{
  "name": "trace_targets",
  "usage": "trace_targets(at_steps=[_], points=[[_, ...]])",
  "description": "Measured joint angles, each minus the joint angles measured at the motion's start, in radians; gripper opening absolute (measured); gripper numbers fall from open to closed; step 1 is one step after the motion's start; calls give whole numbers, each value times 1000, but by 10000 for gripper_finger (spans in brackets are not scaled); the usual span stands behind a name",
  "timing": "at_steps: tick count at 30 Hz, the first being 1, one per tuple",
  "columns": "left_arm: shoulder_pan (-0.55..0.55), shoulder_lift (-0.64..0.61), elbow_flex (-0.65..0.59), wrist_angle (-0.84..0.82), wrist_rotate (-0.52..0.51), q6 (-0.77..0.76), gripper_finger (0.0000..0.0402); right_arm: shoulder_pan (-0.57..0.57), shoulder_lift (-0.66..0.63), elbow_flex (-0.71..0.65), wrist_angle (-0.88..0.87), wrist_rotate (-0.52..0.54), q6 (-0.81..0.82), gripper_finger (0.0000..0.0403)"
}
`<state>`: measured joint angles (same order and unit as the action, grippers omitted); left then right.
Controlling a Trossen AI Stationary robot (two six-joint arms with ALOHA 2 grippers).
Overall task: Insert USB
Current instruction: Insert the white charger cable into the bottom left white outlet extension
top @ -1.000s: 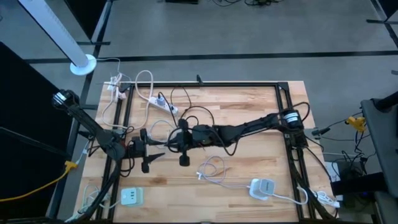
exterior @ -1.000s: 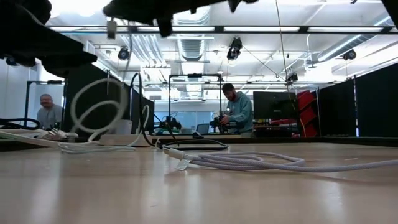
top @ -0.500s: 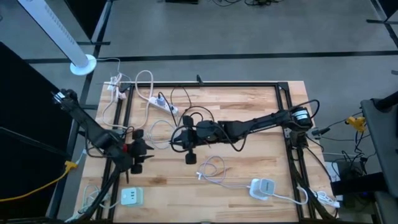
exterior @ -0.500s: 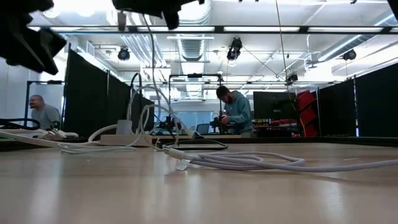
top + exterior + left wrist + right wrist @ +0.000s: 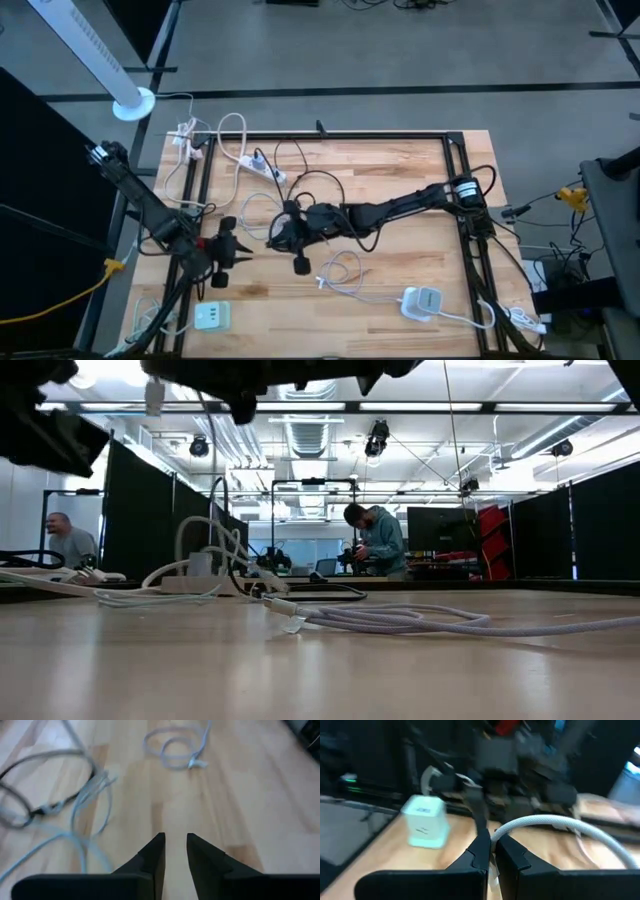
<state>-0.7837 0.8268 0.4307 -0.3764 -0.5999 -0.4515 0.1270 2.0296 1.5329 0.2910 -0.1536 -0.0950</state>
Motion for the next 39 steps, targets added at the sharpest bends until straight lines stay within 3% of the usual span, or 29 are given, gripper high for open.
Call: trace_targets(at_steps=[4, 8, 16, 22, 28, 33, 39], points=[[1, 0, -35, 231, -11, 155, 71, -6, 0, 0, 32, -138, -58, 2], [18, -1, -38, 431, -7, 313, 77, -23, 0, 0, 127, -369, -116, 2], [172, 10, -39, 664, 369, 355, 124, -34, 0, 20, 207, -581, -205, 2], [273, 41, -39, 777, 572, 306, 190, -33, 2, 31, 187, -614, -265, 2], [309, 114, -39, 840, 612, 277, 244, -33, 2, 31, 185, -613, -265, 2], [346, 220, -36, 967, 613, 259, 256, -33, 2, 31, 182, -613, -265, 2], [367, 266, 4, 994, 682, 278, 238, -33, 2, 31, 147, -613, -251, 2]])
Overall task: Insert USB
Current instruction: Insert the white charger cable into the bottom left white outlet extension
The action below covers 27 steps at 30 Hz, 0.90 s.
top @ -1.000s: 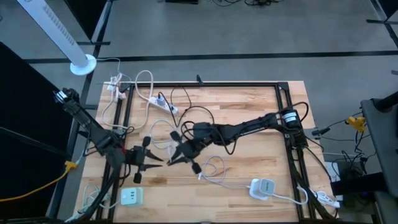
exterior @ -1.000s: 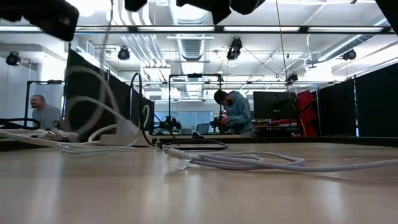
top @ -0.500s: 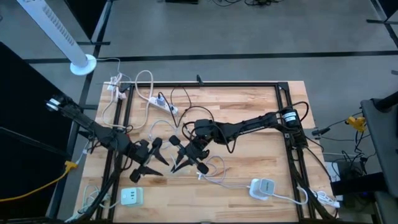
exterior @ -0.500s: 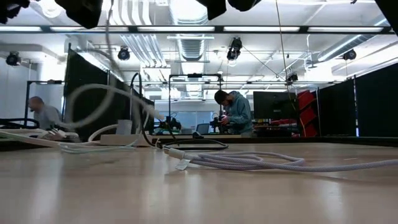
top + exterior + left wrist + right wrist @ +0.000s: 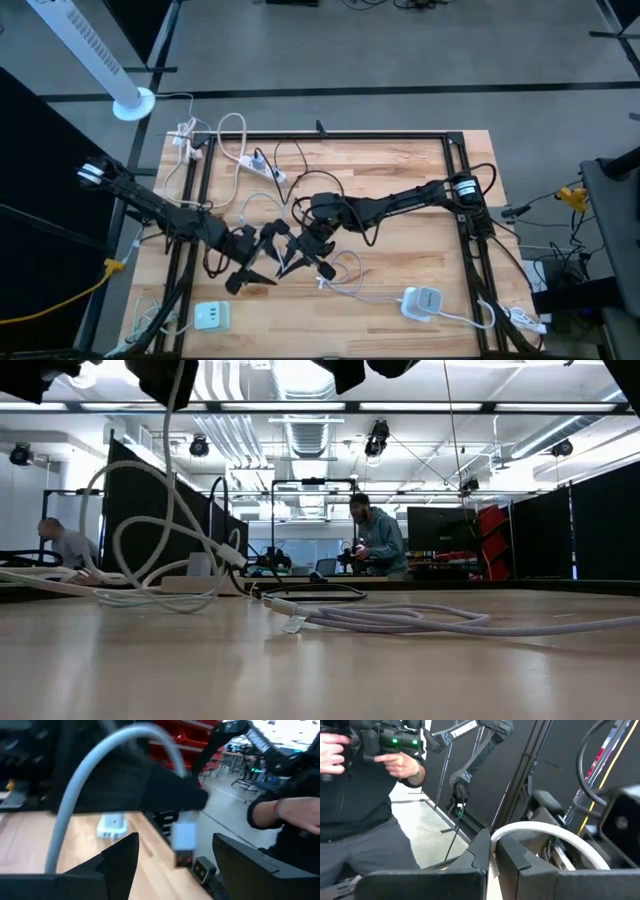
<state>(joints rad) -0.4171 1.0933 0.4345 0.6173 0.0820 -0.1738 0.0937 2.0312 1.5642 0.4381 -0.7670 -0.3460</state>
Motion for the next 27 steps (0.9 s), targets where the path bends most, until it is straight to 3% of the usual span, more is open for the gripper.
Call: trace_targets(at_steps=[8, 16, 27], points=[[1, 2, 4, -7, 25, 7, 183, 0, 0, 0, -15, 0, -11, 2], [1, 6, 3, -39, 36, 47, 33, 0, 0, 0, -22, 0, -2, 2], [1, 4, 3, -46, 34, 53, 38, 0, 0, 0, -20, 9, 67, 9]])
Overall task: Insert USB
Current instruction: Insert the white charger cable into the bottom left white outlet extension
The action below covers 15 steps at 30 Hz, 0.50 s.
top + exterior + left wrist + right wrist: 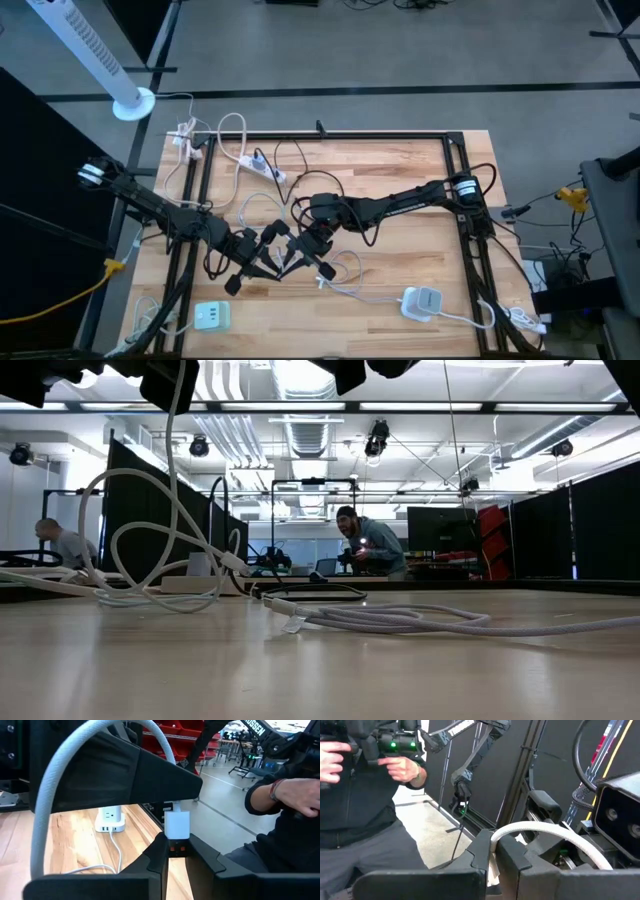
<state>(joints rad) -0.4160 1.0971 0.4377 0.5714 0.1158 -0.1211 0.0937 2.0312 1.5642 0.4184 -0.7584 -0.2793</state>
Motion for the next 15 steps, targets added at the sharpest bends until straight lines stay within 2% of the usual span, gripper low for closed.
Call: trace_targets(at_steps=[4, 8, 15], points=[[0, -16, 0, -28, -6, 10, 38, 0, -1, 0, 5, 61, 80, 40], [-1, -43, -1, -72, -60, 48, 38, -1, -5, 0, -2, 87, 121, 96], [-1, -115, -1, -164, -146, 68, 38, -3, -50, 0, -123, 109, 85, 186]])
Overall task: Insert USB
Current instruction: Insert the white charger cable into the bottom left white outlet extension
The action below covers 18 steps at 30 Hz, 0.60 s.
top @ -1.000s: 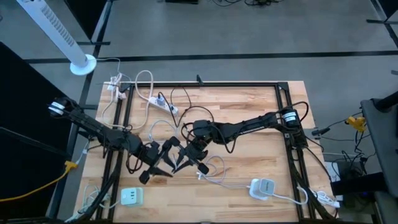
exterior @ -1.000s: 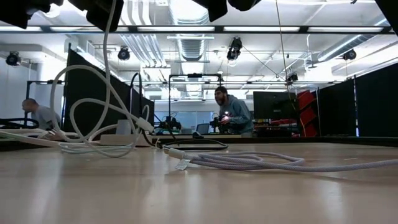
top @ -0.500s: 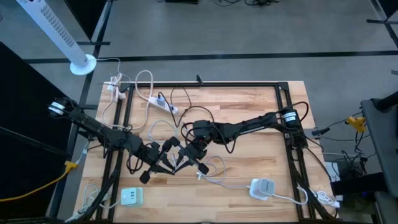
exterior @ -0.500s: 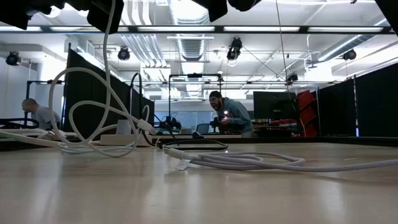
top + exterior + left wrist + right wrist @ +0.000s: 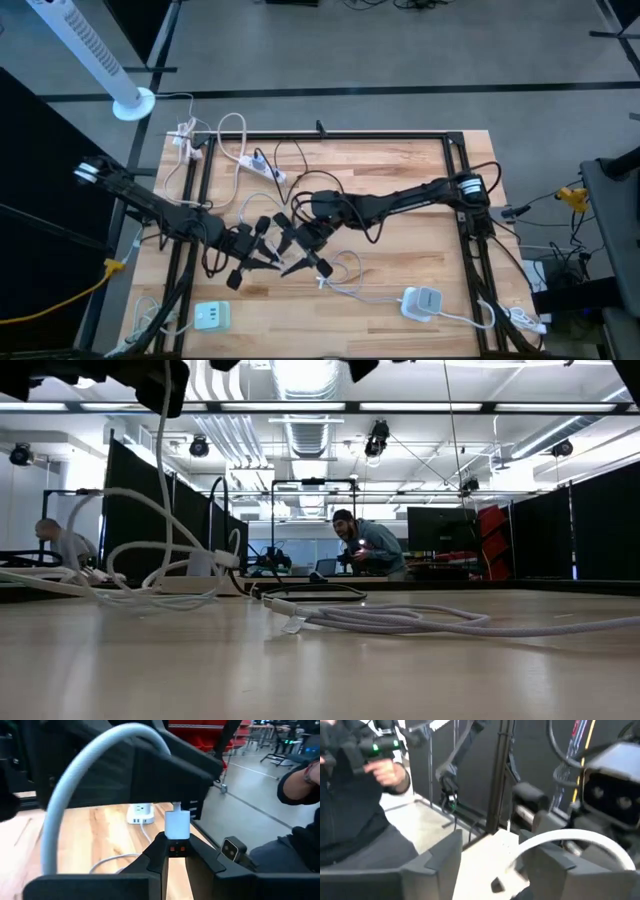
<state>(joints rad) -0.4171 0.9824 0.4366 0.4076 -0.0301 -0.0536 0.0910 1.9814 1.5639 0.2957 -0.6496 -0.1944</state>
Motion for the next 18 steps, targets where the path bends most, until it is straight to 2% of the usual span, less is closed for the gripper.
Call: trace_targets(at_steps=[3, 6, 11, 13, 18], points=[[-3, -48, 0, -56, -42, -1, 38, 0, -33, 0, -99, 57, -40, 207], [-8, -103, 0, -135, -144, -3, 38, 0, -68, 0, -196, 159, -37, 219], [-8, -128, -2, -201, -445, 23, 38, 0, -87, 0, -277, 490, 102, 222], [-8, -108, -3, -199, -567, 55, 38, -1, -87, 0, -304, 583, 146, 217], [-8, -35, -3, -193, -861, 108, 38, -7, -87, 0, -384, 865, 398, 197]])
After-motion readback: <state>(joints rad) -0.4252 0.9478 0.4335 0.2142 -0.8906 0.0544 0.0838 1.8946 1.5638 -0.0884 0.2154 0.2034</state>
